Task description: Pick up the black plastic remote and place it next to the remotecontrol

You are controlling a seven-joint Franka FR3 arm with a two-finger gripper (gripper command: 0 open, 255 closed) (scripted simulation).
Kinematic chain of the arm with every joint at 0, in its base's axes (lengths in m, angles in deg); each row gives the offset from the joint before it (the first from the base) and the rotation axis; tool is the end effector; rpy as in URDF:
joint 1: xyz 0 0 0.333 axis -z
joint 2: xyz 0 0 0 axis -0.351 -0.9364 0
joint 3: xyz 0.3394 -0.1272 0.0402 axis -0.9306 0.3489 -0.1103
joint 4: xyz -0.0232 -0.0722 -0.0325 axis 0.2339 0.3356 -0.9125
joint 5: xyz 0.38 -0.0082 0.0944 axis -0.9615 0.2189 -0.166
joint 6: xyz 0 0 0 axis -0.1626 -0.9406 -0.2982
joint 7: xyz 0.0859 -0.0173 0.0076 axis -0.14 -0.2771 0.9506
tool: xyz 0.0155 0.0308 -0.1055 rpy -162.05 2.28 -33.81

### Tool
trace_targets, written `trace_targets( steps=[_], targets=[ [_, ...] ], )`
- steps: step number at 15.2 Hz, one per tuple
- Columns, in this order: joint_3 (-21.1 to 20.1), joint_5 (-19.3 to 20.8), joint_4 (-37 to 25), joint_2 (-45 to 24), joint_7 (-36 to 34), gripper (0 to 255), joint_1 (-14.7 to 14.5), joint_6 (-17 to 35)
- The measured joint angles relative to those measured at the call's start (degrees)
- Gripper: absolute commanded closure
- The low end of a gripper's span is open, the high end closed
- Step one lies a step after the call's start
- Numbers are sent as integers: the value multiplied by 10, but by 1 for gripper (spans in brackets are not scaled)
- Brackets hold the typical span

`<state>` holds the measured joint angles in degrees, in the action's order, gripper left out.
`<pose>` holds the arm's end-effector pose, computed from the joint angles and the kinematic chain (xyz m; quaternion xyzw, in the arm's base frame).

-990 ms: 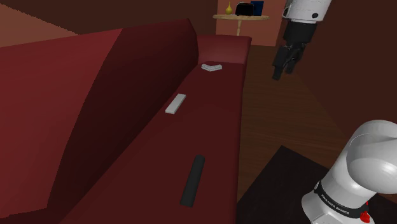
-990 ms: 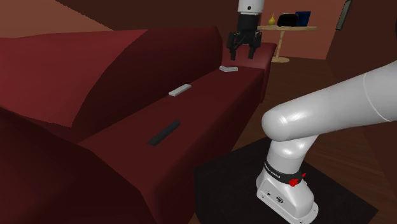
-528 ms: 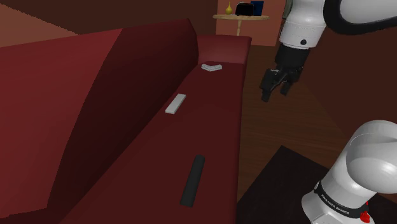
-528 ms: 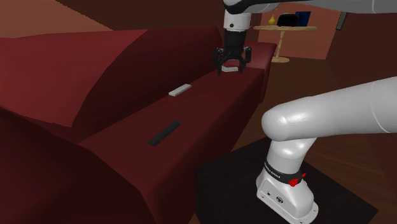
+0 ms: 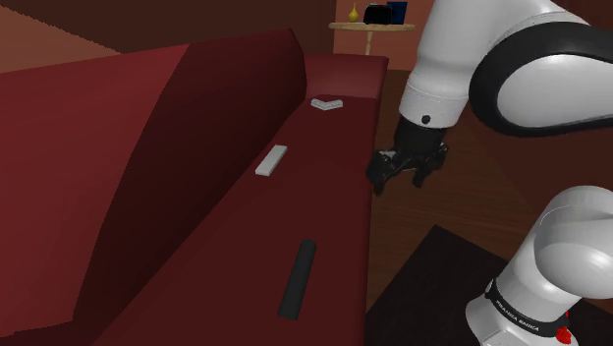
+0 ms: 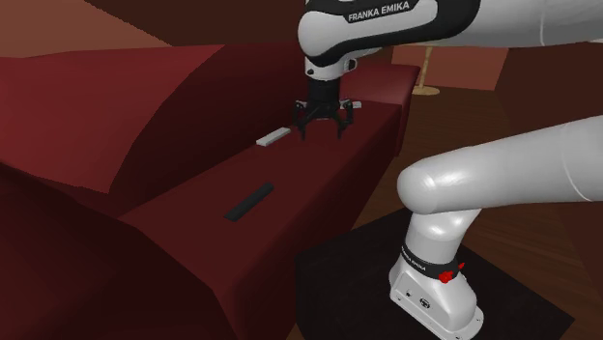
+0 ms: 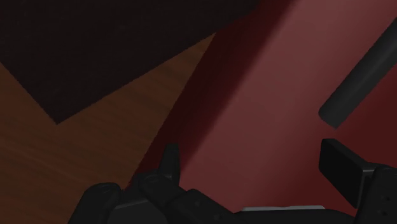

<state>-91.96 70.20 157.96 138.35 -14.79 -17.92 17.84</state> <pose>0.2248 0.1515 0.5318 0.9691 -0.2367 0.0652 0.0223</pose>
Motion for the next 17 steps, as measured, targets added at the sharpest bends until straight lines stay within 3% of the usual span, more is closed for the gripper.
trace_targets(
  steps=[5,10,14,17],
  targets=[
    [-119,-50,-1,-55,-133,0,23,74],
    [-243,-64,-40,-137,-265,0,87,143],
    [-364,-49,-88,-207,-379,0,176,189],
    [-488,-18,-136,-263,-468,0,290,223]
  ],
)
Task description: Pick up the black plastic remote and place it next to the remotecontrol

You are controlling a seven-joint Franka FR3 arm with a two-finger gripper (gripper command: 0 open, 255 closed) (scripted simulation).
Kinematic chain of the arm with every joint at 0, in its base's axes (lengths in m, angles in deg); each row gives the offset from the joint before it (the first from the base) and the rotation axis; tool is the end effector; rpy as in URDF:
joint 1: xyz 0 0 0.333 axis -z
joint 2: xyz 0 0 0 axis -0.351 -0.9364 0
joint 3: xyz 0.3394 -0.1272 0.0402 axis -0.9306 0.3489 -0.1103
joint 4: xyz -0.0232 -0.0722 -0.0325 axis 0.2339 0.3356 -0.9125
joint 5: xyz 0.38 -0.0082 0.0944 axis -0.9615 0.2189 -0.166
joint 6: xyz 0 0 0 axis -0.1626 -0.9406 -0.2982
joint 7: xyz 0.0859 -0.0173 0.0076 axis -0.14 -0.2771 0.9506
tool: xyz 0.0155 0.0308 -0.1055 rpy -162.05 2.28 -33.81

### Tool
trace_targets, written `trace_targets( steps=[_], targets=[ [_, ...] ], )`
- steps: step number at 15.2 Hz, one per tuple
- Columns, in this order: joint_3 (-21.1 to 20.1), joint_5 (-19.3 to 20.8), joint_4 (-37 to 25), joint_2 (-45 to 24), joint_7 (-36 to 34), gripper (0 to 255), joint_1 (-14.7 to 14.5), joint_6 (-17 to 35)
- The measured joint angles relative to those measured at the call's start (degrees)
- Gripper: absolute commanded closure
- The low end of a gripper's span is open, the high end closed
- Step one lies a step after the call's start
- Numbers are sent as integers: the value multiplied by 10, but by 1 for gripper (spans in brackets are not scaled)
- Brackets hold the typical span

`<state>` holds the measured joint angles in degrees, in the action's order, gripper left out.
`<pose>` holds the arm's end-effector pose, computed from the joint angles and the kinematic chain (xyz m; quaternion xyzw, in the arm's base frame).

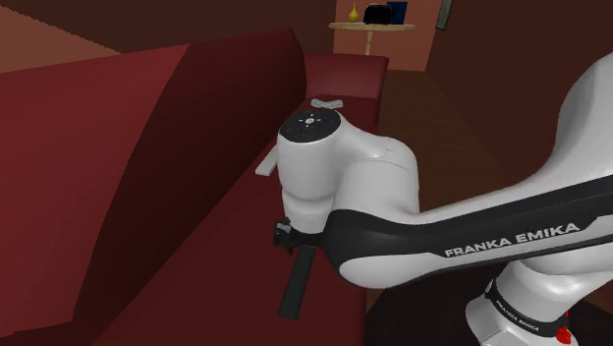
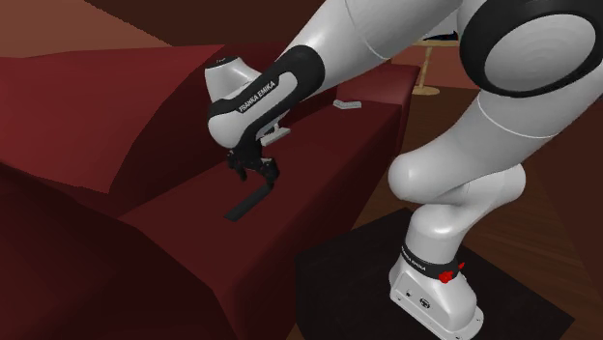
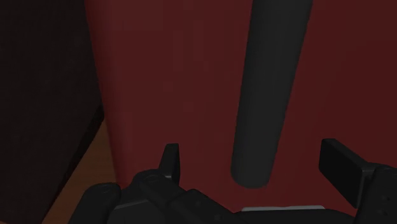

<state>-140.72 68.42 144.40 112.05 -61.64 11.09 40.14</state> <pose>0.3214 0.3415 0.4088 0.8801 -0.4599 0.1052 0.0529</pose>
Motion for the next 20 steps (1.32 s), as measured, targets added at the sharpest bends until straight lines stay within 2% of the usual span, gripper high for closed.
trace_targets(
  steps=[2,3,5,10,16,17,20],
  targets=[
    [-92,14,-30,-18,-51,0,87,14],
    [-116,14,-35,-20,-60,0,111,19],
    [-149,11,-34,-21,-67,0,141,33],
    [-209,1,-22,-20,-63,0,199,70],
    [-218,-1,-20,-19,-61,0,207,76],
    [-218,-1,-20,-19,-61,255,207,76],
    [-220,-2,-26,-19,-61,255,211,89]
  ],
)
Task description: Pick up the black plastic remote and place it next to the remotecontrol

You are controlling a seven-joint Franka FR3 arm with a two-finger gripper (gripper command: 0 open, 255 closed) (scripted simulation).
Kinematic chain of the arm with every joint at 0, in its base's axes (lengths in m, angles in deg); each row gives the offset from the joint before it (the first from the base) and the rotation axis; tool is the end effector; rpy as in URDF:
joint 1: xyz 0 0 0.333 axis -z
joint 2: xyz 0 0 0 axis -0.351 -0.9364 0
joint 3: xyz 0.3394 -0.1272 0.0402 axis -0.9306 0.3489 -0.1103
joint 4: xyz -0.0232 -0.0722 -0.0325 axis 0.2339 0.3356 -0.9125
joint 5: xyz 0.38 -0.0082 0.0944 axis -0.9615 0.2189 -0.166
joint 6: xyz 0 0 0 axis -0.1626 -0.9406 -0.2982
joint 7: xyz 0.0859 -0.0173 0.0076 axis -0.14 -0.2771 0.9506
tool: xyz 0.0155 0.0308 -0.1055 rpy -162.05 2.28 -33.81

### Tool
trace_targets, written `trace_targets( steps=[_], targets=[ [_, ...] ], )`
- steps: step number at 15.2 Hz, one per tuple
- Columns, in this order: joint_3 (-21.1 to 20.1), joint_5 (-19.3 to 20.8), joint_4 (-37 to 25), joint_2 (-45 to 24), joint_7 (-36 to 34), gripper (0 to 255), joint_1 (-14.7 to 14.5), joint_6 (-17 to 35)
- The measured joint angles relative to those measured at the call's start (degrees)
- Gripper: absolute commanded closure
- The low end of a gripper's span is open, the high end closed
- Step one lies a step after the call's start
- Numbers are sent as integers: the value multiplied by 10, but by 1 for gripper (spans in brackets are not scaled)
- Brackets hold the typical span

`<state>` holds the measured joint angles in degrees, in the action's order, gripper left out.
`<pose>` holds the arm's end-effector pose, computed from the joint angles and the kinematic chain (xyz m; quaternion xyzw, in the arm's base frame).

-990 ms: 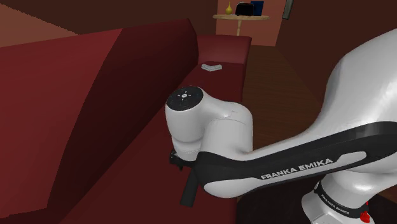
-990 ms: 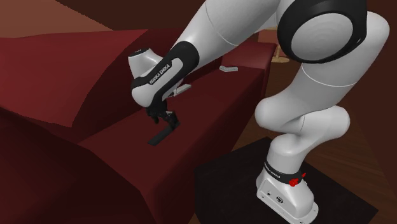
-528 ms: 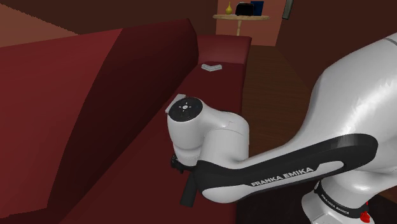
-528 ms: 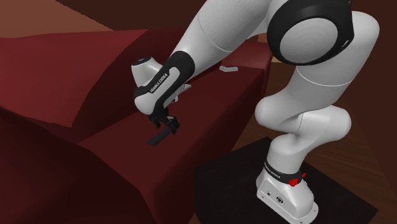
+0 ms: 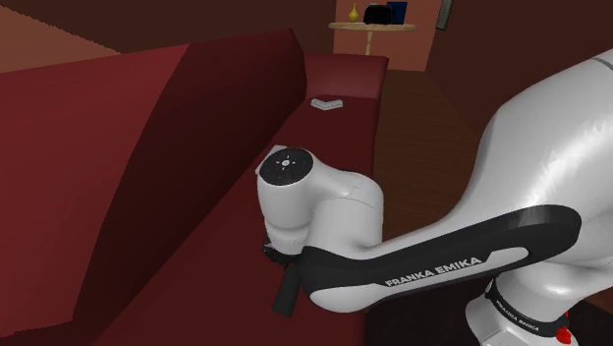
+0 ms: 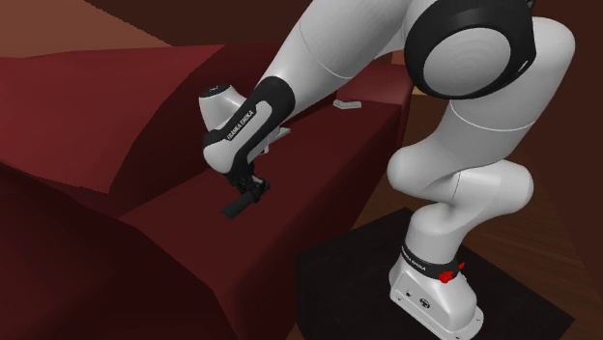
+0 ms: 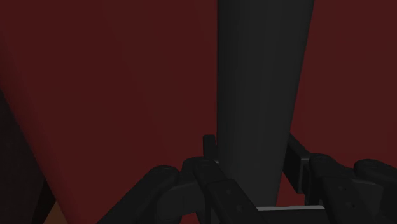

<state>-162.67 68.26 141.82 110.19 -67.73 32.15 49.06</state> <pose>0.3549 0.3651 0.3531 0.8607 -0.4937 0.1168 0.0424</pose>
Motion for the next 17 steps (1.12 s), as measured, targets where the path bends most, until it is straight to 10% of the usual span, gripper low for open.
trace_targets(
  steps=[6,17],
  targets=[
    [-3,-1,-4,2,-3,255,3,-8],
    [108,22,-18,-4,-1,255,-92,-78]
  ],
)
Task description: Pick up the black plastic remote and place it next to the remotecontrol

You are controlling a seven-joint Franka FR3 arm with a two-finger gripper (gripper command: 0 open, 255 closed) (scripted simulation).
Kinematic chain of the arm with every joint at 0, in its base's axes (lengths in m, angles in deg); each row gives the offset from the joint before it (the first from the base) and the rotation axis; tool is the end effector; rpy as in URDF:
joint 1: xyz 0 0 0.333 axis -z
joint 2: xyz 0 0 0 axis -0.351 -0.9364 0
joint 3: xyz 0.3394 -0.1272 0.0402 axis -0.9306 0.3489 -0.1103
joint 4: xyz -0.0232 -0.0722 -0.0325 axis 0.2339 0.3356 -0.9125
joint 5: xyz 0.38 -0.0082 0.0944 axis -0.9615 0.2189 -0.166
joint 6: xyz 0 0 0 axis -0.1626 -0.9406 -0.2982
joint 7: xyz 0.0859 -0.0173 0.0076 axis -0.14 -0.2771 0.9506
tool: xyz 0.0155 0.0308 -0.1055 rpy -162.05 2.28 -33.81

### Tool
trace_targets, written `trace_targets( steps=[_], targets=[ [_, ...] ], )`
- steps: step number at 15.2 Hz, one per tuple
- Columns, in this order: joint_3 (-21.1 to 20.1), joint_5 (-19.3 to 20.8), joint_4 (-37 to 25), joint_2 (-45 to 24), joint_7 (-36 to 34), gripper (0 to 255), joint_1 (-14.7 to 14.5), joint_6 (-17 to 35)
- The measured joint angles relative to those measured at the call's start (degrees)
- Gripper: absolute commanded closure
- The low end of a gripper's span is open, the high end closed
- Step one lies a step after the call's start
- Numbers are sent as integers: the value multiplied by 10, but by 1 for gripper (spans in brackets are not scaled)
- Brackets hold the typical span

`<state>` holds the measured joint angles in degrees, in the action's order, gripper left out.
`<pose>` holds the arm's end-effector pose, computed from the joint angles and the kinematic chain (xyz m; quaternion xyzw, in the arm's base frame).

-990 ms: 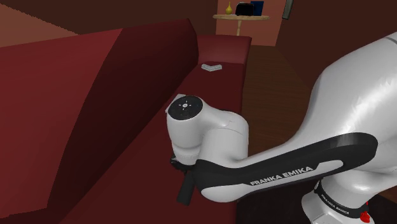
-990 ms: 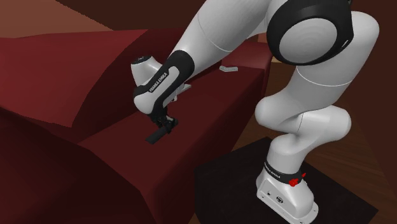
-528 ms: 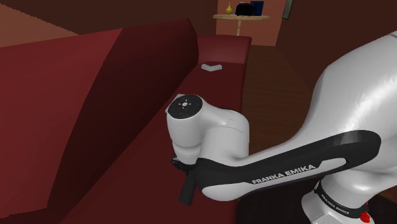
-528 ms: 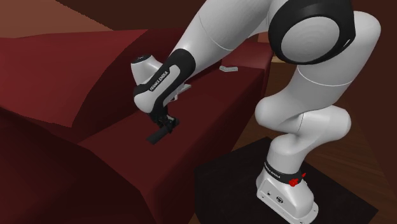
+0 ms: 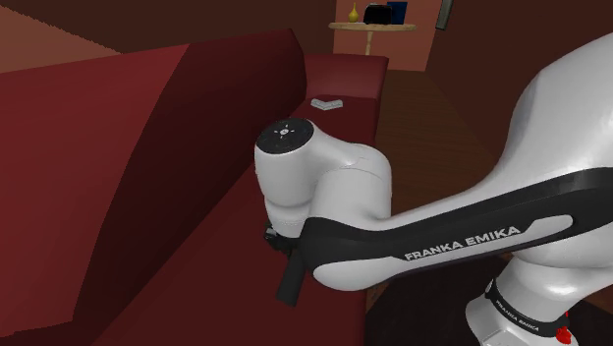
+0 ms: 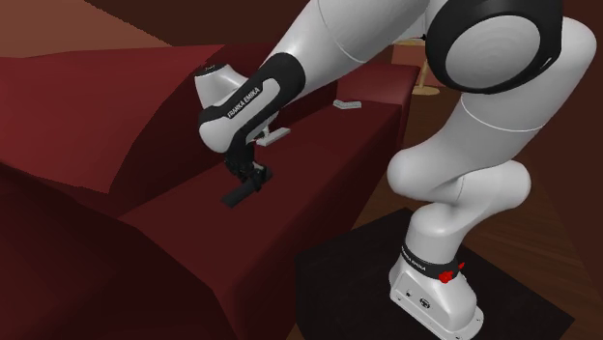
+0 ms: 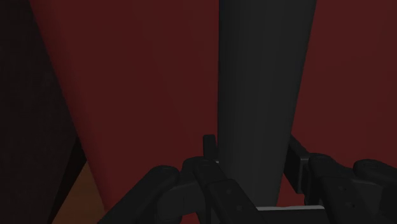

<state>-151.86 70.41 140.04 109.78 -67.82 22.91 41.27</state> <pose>0.3482 0.3595 0.3955 0.8602 -0.4948 0.1103 0.0558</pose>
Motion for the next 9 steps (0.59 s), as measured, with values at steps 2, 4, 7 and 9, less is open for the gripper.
trace_targets(
  steps=[2,4,7,9],
  targets=[
    [20,2,-7,2,3,255,-15,-15],
    [45,3,-12,6,6,255,-35,-31],
    [72,4,-22,11,12,255,-54,-52],
    [85,4,-31,13,14,255,-62,-66]
  ],
)
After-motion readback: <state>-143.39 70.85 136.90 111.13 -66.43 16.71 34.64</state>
